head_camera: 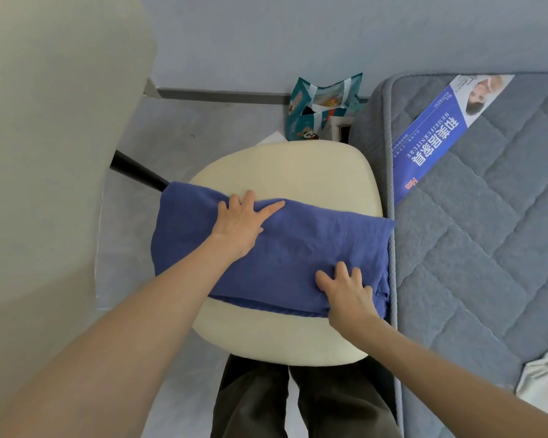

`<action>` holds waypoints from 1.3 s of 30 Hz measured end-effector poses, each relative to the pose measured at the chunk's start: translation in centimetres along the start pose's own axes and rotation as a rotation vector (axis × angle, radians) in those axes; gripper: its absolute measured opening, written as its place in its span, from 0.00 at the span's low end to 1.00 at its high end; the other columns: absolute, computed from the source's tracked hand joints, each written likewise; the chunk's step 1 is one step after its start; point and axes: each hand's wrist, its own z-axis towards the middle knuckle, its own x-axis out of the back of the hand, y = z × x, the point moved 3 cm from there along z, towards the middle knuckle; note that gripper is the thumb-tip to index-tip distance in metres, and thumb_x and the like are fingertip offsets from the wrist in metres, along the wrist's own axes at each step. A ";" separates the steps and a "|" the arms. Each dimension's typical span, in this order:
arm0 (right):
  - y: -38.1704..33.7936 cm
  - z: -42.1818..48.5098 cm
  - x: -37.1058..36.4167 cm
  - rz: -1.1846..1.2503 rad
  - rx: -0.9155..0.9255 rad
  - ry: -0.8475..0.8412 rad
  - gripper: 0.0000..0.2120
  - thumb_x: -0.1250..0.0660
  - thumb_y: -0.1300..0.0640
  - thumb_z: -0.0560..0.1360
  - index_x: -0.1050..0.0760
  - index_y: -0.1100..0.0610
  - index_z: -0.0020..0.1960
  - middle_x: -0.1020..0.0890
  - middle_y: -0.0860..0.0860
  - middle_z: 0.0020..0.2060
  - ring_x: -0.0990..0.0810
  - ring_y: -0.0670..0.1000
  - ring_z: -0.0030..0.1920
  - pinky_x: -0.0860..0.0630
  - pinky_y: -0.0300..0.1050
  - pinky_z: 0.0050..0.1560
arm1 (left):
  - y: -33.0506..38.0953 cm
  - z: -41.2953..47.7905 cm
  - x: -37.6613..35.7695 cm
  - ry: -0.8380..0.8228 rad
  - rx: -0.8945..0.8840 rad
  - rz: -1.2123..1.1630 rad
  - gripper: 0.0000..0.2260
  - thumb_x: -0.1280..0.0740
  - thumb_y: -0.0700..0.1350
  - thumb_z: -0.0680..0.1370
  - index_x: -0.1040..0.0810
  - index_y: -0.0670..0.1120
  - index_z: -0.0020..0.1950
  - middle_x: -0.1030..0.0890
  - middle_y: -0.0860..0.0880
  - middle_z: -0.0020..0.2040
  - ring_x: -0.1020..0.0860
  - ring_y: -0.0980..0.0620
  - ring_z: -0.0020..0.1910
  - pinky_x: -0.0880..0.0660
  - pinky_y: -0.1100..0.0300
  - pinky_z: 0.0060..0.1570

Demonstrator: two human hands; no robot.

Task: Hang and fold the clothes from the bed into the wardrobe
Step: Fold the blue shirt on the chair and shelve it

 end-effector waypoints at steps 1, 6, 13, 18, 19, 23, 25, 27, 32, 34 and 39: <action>0.0 -0.1 -0.1 -0.017 0.005 0.005 0.27 0.34 0.61 0.74 0.40 0.48 0.68 0.41 0.55 0.67 0.39 0.58 0.63 0.30 0.56 0.60 | -0.1 -0.3 -0.3 -0.024 0.013 -0.028 0.30 0.44 0.49 0.83 0.60 0.64 0.76 0.34 0.45 0.60 0.32 0.44 0.54 0.34 0.47 0.56; -0.4 0.5 0.8 -0.084 0.039 0.106 0.24 0.33 0.62 0.73 0.37 0.52 0.65 0.42 0.56 0.68 0.38 0.59 0.63 0.32 0.55 0.59 | -0.8 -3.2 -1.9 -0.169 0.149 -0.301 0.33 0.43 0.44 0.82 0.60 0.67 0.74 0.32 0.47 0.53 0.27 0.43 0.54 0.31 0.45 0.55; 0.4 4.6 5.1 -0.222 0.198 0.308 0.22 0.35 0.64 0.74 0.35 0.55 0.66 0.38 0.54 0.70 0.36 0.57 0.68 0.45 0.56 0.72 | 0.2 -7.7 -3.8 -0.151 0.345 -0.744 0.30 0.37 0.43 0.78 0.50 0.53 0.74 0.24 0.43 0.52 0.24 0.42 0.48 0.28 0.52 0.47; 0.8 8.2 9.1 -0.220 0.255 0.300 0.21 0.35 0.63 0.75 0.29 0.48 0.66 0.52 0.49 0.79 0.58 0.57 0.78 0.68 0.67 0.70 | 3.7 -7.4 -4.1 -0.344 0.472 -1.173 0.27 0.31 0.47 0.75 0.45 0.45 0.65 0.24 0.46 0.59 0.22 0.43 0.54 0.23 0.48 0.53; 1.1 8.5 9.6 -0.196 0.244 0.303 0.22 0.34 0.63 0.74 0.27 0.46 0.64 0.53 0.49 0.79 0.59 0.57 0.78 0.69 0.68 0.69 | 4.0 -7.1 -4.0 -0.392 0.469 -1.180 0.27 0.30 0.50 0.75 0.44 0.45 0.64 0.24 0.47 0.59 0.22 0.44 0.55 0.23 0.49 0.54; 3.9 6.8 9.1 0.099 0.025 0.381 0.22 0.38 0.64 0.74 0.24 0.45 0.63 0.49 0.50 0.78 0.53 0.59 0.76 0.58 0.63 0.75 | 3.0 -5.1 -2.9 -0.180 0.531 -1.011 0.27 0.29 0.56 0.73 0.35 0.41 0.61 0.23 0.45 0.60 0.23 0.43 0.58 0.26 0.51 0.57; 4.7 4.7 7.7 0.441 -0.148 0.483 0.22 0.39 0.65 0.73 0.28 0.50 0.66 0.42 0.55 0.74 0.43 0.62 0.71 0.42 0.55 0.71 | 2.5 -3.9 -2.0 -0.049 0.581 -1.119 0.21 0.28 0.53 0.73 0.30 0.42 0.56 0.21 0.45 0.56 0.22 0.45 0.55 0.26 0.54 0.54; 4.9 2.9 5.5 0.795 -0.304 0.488 0.23 0.37 0.63 0.74 0.33 0.56 0.68 0.36 0.57 0.68 0.38 0.61 0.65 0.36 0.51 0.65 | 2.4 -2.6 -1.6 -0.071 0.595 -1.253 0.18 0.27 0.51 0.73 0.27 0.43 0.54 0.20 0.48 0.53 0.21 0.47 0.53 0.25 0.55 0.53; 5.1 2.0 1.5 0.998 -0.456 0.306 0.30 0.26 0.53 0.71 0.36 0.59 0.67 0.33 0.55 0.65 0.37 0.57 0.67 0.36 0.53 0.69 | 2.6 -1.3 -1.7 -0.096 0.592 -1.314 0.17 0.25 0.49 0.71 0.28 0.44 0.54 0.22 0.51 0.50 0.22 0.50 0.49 0.25 0.55 0.51; 5.2 2.7 1.8 1.034 -0.450 0.329 0.26 0.25 0.50 0.70 0.31 0.58 0.62 0.30 0.54 0.60 0.35 0.55 0.64 0.33 0.51 0.66 | 2.8 -1.3 -1.7 -0.074 0.598 -1.342 0.13 0.27 0.48 0.73 0.25 0.44 0.52 0.20 0.49 0.50 0.21 0.49 0.49 0.24 0.53 0.52; 4.8 4.9 4.0 1.042 -0.272 0.257 0.11 0.28 0.51 0.73 0.26 0.56 0.45 0.22 0.52 0.49 0.24 0.53 0.52 0.25 0.48 0.49 | 2.8 -1.6 -1.5 -0.027 0.614 -1.383 0.10 0.31 0.48 0.77 0.20 0.42 0.51 0.18 0.49 0.46 0.20 0.48 0.46 0.25 0.55 0.47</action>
